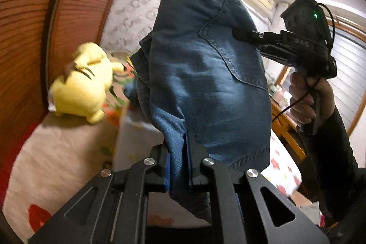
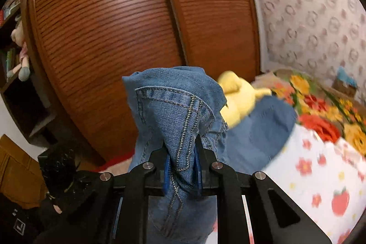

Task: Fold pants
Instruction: 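Carry the folded jeans beside the yellow plush and lower them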

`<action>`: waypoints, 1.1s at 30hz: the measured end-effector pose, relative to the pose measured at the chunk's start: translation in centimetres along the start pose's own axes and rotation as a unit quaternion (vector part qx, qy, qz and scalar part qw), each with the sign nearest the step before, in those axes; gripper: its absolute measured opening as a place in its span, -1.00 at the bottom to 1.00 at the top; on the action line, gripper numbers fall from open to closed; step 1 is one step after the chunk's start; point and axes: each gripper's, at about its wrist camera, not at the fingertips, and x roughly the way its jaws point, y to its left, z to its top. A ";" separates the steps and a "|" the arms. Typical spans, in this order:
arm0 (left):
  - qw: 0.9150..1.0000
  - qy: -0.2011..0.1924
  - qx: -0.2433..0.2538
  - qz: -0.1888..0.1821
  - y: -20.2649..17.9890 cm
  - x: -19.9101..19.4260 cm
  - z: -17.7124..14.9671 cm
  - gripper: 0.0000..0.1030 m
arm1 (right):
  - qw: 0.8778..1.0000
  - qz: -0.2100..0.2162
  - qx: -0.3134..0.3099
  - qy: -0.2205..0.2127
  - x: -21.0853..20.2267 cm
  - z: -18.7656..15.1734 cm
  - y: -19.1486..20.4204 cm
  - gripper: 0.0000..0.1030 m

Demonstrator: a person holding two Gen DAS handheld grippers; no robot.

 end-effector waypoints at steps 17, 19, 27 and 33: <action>0.995 0.085 0.026 0.056 6.8 19.4 11.1 -0.79 | 0.984 -0.023 0.174 0.023 14.9 -1.2 -26.3 -0.65; 0.994 0.089 0.027 0.065 7.2 20.7 10.3 -0.79 | 0.979 -0.037 0.193 0.056 16.7 -3.4 -28.8 -0.59; 0.990 0.104 0.043 0.087 7.2 21.8 10.0 -0.77 | 0.984 -0.093 0.146 0.039 15.8 -2.2 -29.9 -0.29; 0.989 0.106 0.036 0.095 7.3 21.8 9.3 -0.77 | 0.979 -0.138 0.133 0.070 18.5 -3.1 -29.7 -0.29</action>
